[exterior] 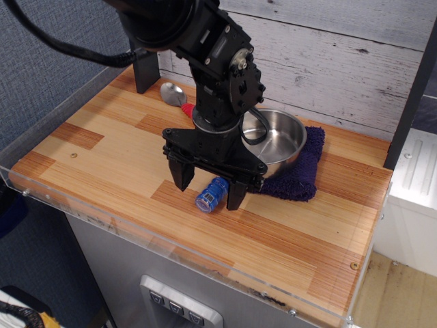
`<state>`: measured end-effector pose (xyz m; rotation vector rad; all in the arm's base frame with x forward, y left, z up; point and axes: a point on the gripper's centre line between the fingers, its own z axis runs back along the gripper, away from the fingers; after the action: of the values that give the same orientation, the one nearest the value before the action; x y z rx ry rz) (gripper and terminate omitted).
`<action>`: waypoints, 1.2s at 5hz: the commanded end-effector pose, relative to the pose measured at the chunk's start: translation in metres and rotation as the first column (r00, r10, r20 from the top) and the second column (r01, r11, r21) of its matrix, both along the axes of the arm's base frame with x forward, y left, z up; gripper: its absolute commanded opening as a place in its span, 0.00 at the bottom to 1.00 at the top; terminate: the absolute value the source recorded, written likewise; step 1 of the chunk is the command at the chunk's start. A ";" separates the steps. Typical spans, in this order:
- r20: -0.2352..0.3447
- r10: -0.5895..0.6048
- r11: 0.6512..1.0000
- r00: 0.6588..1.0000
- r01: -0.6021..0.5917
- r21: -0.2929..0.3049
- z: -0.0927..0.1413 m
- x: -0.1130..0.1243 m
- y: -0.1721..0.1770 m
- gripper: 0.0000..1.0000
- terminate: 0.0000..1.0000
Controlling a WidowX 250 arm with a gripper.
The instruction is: Move the blue object in left side of red spoon
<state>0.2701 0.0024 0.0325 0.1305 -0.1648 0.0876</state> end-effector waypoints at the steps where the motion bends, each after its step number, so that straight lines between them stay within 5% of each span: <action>1: 0.036 0.027 0.990 0.999 -0.021 -0.138 -0.011 -0.001 0.001 1.00 0.00; 3: 0.018 0.043 0.986 0.999 -0.040 -0.161 -0.024 0.005 0.002 1.00 0.00; 4: 0.025 0.047 0.988 0.999 -0.043 -0.149 -0.027 0.006 0.001 0.00 0.00; 6: 0.008 -0.003 0.988 1.000 0.004 -0.152 -0.021 0.008 -0.008 0.00 0.00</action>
<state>0.2754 -0.0047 0.0064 -0.0206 -0.1479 0.1093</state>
